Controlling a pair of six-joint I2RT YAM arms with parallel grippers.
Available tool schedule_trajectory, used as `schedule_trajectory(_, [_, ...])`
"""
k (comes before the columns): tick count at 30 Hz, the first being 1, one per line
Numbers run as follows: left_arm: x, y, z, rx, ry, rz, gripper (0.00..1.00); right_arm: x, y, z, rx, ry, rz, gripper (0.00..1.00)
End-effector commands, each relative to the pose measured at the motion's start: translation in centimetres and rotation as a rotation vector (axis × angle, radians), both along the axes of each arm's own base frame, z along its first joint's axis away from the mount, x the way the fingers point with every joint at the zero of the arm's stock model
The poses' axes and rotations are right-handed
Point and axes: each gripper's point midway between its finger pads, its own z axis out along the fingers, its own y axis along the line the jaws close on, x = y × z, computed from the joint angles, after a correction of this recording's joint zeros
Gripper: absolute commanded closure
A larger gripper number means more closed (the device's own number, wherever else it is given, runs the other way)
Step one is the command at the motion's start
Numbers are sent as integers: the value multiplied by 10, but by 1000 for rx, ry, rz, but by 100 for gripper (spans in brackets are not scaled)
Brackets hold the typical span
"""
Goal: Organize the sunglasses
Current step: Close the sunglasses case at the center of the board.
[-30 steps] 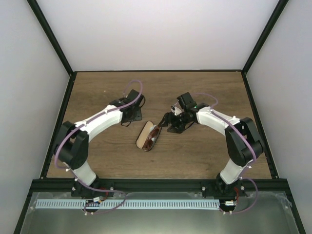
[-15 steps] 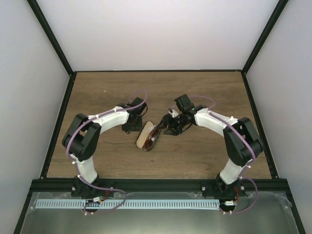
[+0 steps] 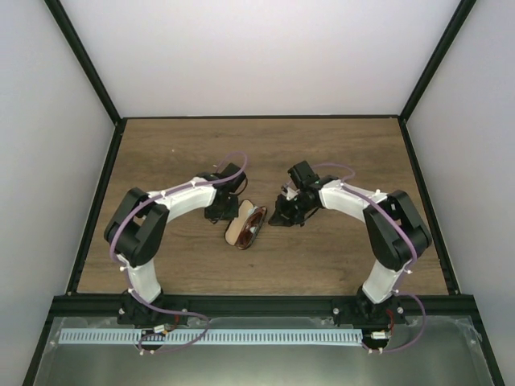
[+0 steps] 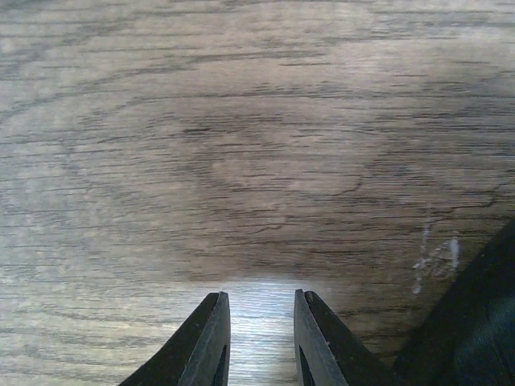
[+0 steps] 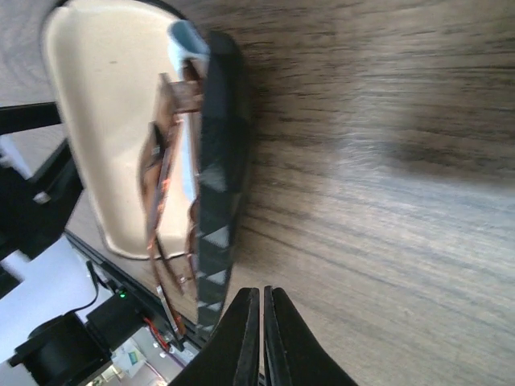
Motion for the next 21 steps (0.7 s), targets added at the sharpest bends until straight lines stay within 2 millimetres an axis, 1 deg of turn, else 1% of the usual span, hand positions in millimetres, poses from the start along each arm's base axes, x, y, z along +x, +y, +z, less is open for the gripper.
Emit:
schedule_trajectory(1, [2, -17, 6, -11, 1, -36, 76, -5, -1, -22, -36, 31, 28, 98])
schedule_trajectory(5, [3, -27, 11, -16, -4, -48, 76, -4, 2, -33, -33, 41, 45, 99])
schedule_trajectory(10, [4, -39, 20, -18, -10, -68, 76, 1, 6, -36, -30, 35, 63, 99])
schedule_trajectory(15, [1, -44, 23, -18, -9, -79, 75, 5, 11, -33, 5, 14, 67, 99])
schedule_trajectory(21, [-6, -55, 24, -15, -3, -91, 75, 2, 21, -26, 77, 6, 93, 99])
